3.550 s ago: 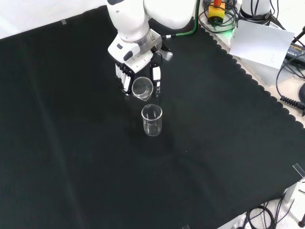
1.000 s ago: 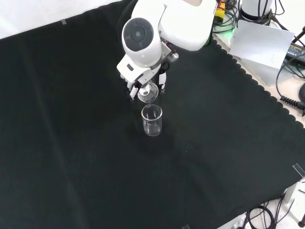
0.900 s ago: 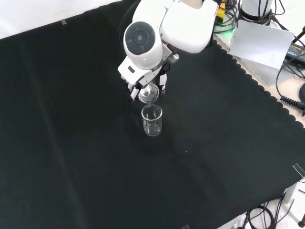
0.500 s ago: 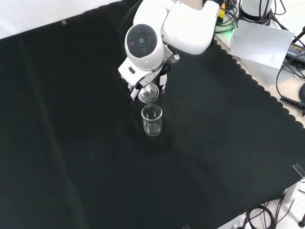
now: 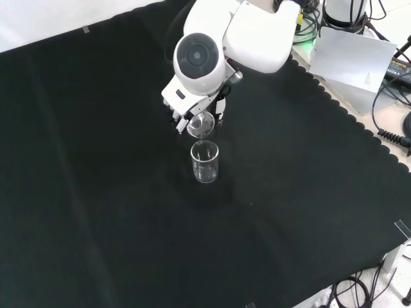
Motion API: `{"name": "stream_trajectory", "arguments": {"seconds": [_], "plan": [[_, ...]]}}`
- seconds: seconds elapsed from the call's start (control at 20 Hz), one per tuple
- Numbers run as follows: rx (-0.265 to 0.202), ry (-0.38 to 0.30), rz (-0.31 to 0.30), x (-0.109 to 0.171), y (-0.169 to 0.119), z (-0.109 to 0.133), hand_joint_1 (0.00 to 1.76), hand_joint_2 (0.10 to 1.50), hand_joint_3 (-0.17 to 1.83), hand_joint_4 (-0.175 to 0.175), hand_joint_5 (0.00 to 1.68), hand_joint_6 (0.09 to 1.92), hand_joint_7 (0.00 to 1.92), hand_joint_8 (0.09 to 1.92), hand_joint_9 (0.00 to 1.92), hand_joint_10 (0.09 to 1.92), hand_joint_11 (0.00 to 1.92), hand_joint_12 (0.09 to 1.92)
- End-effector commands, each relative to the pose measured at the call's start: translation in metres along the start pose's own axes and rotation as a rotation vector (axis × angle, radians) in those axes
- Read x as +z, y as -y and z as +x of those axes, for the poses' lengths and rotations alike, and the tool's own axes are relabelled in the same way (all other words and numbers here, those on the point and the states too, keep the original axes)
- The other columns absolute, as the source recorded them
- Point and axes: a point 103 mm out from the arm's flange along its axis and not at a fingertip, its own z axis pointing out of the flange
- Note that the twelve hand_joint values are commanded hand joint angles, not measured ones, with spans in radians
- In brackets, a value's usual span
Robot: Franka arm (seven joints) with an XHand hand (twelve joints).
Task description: Pour the water from the handheld beaker into the one on the table.
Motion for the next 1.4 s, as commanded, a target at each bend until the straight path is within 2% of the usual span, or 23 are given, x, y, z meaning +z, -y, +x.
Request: {"name": "stream_trajectory", "arguments": {"seconds": [0.05,0.45,0.75,1.15,1.25,1.4], "plan": [[0.004,0.025,-0.003,-0.002,0.0,0.002,1.12,0.71,0.55,0.175,1.29,0.61,1.63,0.09,1.56,0.09,1.22,0.83],[0.023,0.071,0.02,-0.013,-0.001,0.013,1.12,0.71,0.55,0.175,1.28,0.61,1.63,0.09,1.56,0.09,1.22,0.83],[0.022,0.103,0.029,-0.016,-0.001,0.007,1.12,0.71,0.55,0.175,1.28,0.62,1.63,0.09,1.56,0.09,1.22,0.83],[0.025,0.085,0.026,-0.013,-0.001,0.007,1.12,0.71,0.55,0.175,1.28,0.62,1.63,0.09,1.56,0.09,1.22,0.82],[0.028,0.101,0.031,-0.019,0.0,0.014,1.12,0.72,0.55,0.175,1.28,0.62,1.63,0.09,1.56,0.09,1.22,0.82],[0.029,0.117,0.031,-0.015,-0.001,0.007,1.12,0.72,0.55,0.175,1.28,0.63,1.63,0.09,1.56,0.09,1.22,0.82]]}}
